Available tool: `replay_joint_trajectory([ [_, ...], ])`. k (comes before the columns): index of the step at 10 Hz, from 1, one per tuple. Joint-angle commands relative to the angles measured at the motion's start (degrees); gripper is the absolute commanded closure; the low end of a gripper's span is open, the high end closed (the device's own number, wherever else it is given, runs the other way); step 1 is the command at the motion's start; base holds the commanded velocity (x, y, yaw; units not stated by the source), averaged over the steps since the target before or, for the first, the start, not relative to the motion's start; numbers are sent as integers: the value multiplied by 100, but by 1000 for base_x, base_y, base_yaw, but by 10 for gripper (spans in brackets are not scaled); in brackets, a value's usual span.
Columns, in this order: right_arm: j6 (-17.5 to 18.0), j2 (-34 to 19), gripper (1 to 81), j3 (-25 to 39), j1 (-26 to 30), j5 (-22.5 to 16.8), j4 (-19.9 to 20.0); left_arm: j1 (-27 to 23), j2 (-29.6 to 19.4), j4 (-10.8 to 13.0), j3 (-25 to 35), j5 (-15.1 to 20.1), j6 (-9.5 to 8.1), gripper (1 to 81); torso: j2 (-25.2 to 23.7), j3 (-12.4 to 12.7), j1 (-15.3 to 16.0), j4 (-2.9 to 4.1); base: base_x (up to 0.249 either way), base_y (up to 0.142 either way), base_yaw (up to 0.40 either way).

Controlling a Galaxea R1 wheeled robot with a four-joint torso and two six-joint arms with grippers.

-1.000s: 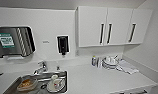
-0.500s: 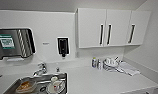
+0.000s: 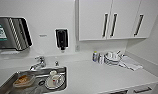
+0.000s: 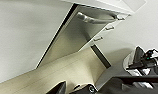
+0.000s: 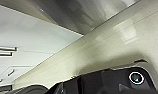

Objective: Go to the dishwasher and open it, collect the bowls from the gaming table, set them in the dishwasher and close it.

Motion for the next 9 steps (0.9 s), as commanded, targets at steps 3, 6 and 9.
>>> replay_joint_trajectory([
  [3,488,-952,10,1191,1072,-163,47,-860,-340,29,227,211,-53,10,-862,-144,559,0,0,0,0],
  [6,831,-1233,10,1561,1512,-172,47,-1116,-357,-33,332,422,-79,10,-1440,-186,922,0,0,0,0],
  [9,1078,-1436,10,1719,1723,-172,47,-1248,-375,38,693,440,-79,10,-2040,-753,1298,0,0,0,0],
])
